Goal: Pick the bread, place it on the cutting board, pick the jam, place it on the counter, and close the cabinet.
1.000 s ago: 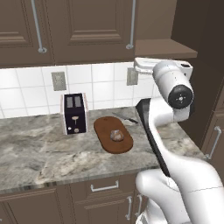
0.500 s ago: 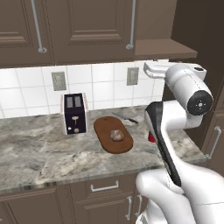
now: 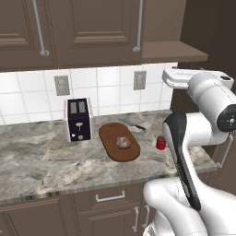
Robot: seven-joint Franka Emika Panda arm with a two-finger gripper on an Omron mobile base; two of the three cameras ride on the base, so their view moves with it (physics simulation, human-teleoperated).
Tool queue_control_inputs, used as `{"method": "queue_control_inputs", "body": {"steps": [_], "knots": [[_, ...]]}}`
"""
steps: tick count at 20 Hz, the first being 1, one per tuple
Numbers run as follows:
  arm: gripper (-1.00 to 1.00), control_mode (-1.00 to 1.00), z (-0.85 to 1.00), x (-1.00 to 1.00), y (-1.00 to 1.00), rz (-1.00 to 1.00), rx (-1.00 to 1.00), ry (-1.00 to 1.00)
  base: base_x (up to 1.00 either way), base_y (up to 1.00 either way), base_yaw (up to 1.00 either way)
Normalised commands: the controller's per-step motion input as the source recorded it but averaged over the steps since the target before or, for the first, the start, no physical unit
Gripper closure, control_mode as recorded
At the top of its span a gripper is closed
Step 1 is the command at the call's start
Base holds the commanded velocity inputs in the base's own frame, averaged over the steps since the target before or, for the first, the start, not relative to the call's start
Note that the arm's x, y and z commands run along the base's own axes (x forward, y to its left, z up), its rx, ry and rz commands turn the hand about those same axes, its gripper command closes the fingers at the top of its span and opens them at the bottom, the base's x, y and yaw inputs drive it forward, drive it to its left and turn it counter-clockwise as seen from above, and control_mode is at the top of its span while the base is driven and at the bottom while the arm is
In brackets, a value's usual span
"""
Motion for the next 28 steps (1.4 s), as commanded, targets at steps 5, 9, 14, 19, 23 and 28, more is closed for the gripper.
{"method": "queue_control_inputs", "body": {"steps": [5, 9, 14, 19, 23, 28], "knots": [[-1.00, -1.00, 0.07, -0.38, -0.16, 0.00, 0.00, 0.00, 0.00, 0.00, 0.00], [-1.00, -1.00, 0.08, -0.35, -0.16, 0.00, 0.00, 0.00, 0.00, 0.00, 0.00], [-1.00, -1.00, 0.03, -0.40, -0.15, 0.00, 0.00, 0.00, 0.00, 0.00, 0.00], [-1.00, -1.00, 0.03, -0.35, -0.17, 0.00, 0.00, 0.00, 0.00, 0.00, 0.00], [-1.00, -1.00, 0.05, -0.31, -0.20, 0.00, 0.00, 0.00, 0.00, 0.00, 0.00], [-1.00, -1.00, 0.04, -0.29, -0.18, 0.00, 0.00, 0.00, 0.00, 0.00, 0.00]]}}
